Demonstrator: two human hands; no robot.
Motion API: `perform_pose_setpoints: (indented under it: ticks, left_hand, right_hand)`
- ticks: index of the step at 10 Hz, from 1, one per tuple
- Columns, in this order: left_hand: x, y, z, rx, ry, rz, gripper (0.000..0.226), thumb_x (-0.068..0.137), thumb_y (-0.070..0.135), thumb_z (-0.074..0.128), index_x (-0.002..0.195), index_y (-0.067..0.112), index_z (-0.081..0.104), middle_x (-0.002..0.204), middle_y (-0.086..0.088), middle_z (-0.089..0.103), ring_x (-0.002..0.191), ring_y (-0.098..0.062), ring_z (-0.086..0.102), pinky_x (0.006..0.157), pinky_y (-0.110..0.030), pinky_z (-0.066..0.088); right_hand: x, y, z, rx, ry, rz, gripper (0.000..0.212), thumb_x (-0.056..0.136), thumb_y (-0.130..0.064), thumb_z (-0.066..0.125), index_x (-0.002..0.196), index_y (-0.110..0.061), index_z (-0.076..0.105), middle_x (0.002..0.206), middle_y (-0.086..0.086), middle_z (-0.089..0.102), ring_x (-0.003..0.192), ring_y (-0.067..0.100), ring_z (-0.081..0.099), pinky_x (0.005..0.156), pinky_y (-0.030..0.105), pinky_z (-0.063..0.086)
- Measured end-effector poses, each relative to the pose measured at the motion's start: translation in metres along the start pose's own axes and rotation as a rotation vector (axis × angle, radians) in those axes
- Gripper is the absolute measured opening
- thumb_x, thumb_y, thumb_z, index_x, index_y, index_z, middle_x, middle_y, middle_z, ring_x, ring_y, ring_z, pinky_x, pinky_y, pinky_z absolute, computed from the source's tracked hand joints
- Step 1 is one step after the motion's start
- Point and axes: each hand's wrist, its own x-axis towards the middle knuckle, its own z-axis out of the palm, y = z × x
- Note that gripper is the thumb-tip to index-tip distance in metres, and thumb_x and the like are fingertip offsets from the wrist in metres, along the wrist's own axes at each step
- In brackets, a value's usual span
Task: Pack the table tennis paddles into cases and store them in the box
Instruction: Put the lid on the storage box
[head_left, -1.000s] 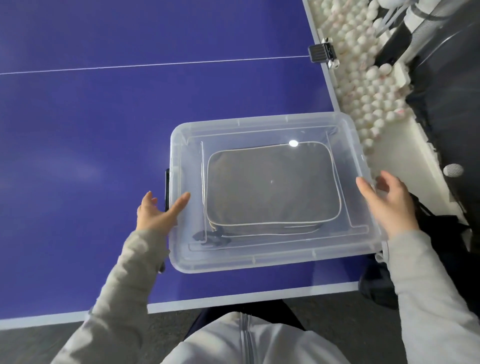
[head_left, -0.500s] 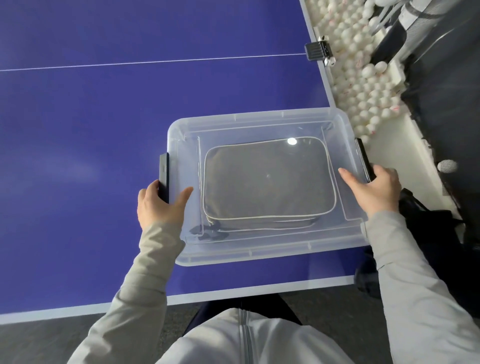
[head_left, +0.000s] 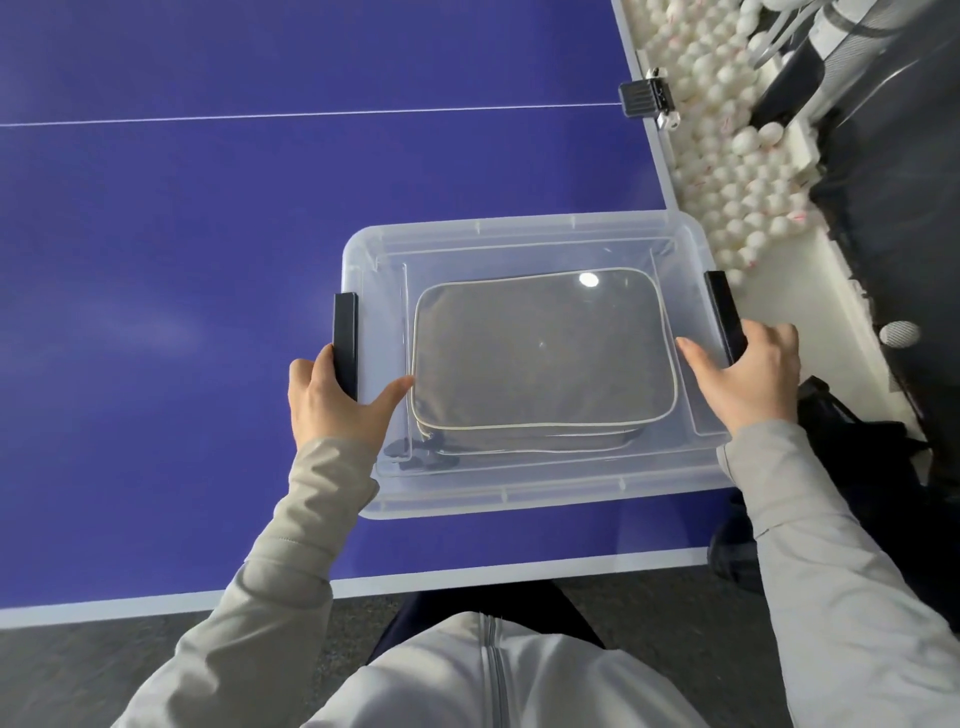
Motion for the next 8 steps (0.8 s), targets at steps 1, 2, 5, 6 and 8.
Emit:
perform_pose_setpoints:
  ticks: [1,2,5,6,8]
  left_hand:
    - [0.0,0.0,0.0,-0.037,-0.025,-0.032,0.074,0.065,0.048,0.079,0.121,0.01,0.05,0.108,-0.003,0.04,0.104,-0.025,0.048,0.084,-0.029,0.039]
    - [-0.002,0.0,-0.001,-0.078,-0.029,-0.053,0.078,0.065,0.046,0.079,0.127,0.013,0.047,0.113,-0.002,0.04,0.104,-0.021,0.047,0.087,-0.027,0.039]
    - [-0.001,-0.004,-0.003,-0.166,-0.006,-0.052,0.068,0.071,0.043,0.076,0.128,0.017,0.05,0.113,0.001,0.042,0.091,-0.014,0.046,0.083,-0.024,0.036]
    - [0.0,-0.004,-0.005,-0.169,-0.054,-0.024,0.065,0.077,0.041,0.071,0.132,0.016,0.046,0.119,0.0,0.041,0.094,-0.015,0.047,0.083,-0.024,0.036]
    - [0.009,0.002,-0.016,0.096,-0.072,0.195,0.084,0.086,0.049,0.057,0.149,0.012,0.016,0.156,-0.005,0.015,0.142,-0.027,0.018,0.114,-0.04,0.019]
  right_hand:
    - [0.001,0.001,0.001,-0.003,-0.015,-0.005,0.068,0.075,-0.04,0.075,0.121,0.004,0.053,0.121,0.023,0.046,0.112,0.039,0.047,0.095,0.042,0.039]
    - [0.0,0.001,0.0,0.005,-0.019,-0.003,0.068,0.076,-0.04,0.075,0.122,0.004,0.052,0.122,0.023,0.046,0.114,0.039,0.047,0.096,0.042,0.038]
    - [-0.001,0.0,-0.004,0.008,-0.044,0.01,0.069,0.078,-0.041,0.072,0.127,0.002,0.049,0.126,0.022,0.045,0.12,0.038,0.043,0.101,0.042,0.036]
    - [-0.003,-0.006,-0.007,-0.032,-0.039,-0.031,0.069,0.082,-0.04,0.068,0.134,-0.001,0.043,0.13,0.023,0.044,0.125,0.037,0.036,0.104,0.045,0.031]
    - [-0.007,-0.041,-0.001,0.001,-0.05,-0.255,0.063,0.087,-0.033,0.062,0.138,-0.002,0.04,0.142,0.018,0.041,0.133,0.033,0.033,0.11,0.043,0.026]
